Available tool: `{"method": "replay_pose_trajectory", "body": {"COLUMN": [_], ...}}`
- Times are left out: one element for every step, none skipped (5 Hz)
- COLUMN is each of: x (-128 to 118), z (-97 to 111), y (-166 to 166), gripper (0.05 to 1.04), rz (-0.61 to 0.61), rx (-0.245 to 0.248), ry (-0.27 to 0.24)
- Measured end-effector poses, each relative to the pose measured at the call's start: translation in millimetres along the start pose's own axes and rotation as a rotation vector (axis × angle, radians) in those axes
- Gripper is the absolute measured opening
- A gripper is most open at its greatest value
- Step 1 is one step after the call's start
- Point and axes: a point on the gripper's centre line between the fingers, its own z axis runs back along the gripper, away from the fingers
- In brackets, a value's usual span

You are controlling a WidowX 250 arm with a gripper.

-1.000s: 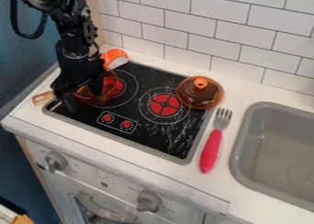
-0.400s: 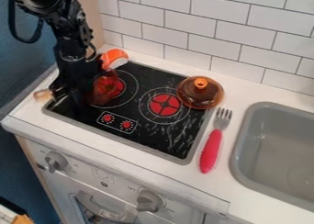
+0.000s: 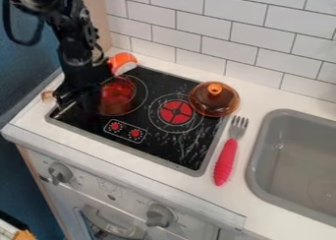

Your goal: Move the brown pot to the bottom right corner of the stove

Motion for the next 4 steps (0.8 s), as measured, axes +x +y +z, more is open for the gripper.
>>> {"method": "replay_pose_trajectory", "body": {"x": [-2, -11, -35, -69], "z": [19, 29, 36, 35], "y": [-2, -12, -27, -37], "gripper": [0.073, 0.073, 0.072, 0.072], "rz": [-0.032, -0.122, -0.237, -0.389], "rx": [-0.041, -0.083, -0.131, -0.164], "ry": [-0.008, 0.007, 0.025, 0.054]}}
